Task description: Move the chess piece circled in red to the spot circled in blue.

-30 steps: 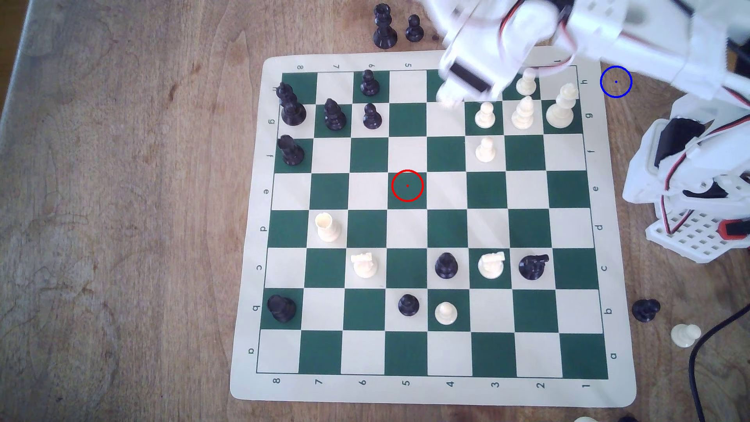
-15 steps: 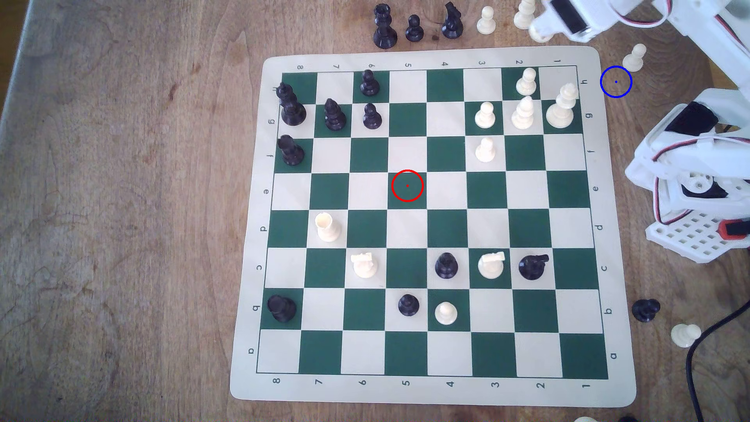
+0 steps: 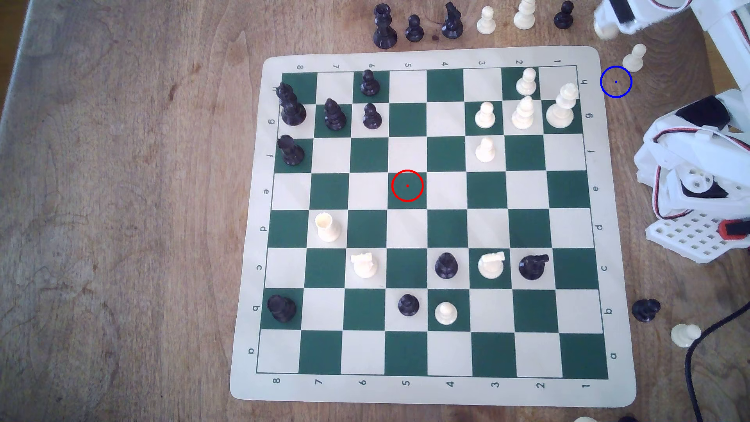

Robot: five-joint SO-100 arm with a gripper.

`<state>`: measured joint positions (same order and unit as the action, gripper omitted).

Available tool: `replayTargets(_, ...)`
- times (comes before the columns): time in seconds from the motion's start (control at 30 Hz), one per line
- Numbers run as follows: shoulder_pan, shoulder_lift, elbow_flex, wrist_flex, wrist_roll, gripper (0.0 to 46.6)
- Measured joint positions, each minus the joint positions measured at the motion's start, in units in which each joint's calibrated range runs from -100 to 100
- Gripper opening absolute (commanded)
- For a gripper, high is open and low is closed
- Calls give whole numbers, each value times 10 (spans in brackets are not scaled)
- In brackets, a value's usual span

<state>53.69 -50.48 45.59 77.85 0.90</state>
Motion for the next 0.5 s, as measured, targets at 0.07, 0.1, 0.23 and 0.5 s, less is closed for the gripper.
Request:
replayTargets(0.07, 16, -3, 19, 0, 6, 4)
replayTargets(0.1, 20, -3, 23, 0, 7, 4)
replayTargets(0.23, 31, -3, 67, -23, 16, 4)
replayTargets(0.5, 29, 18, 95, -71, 17, 4)
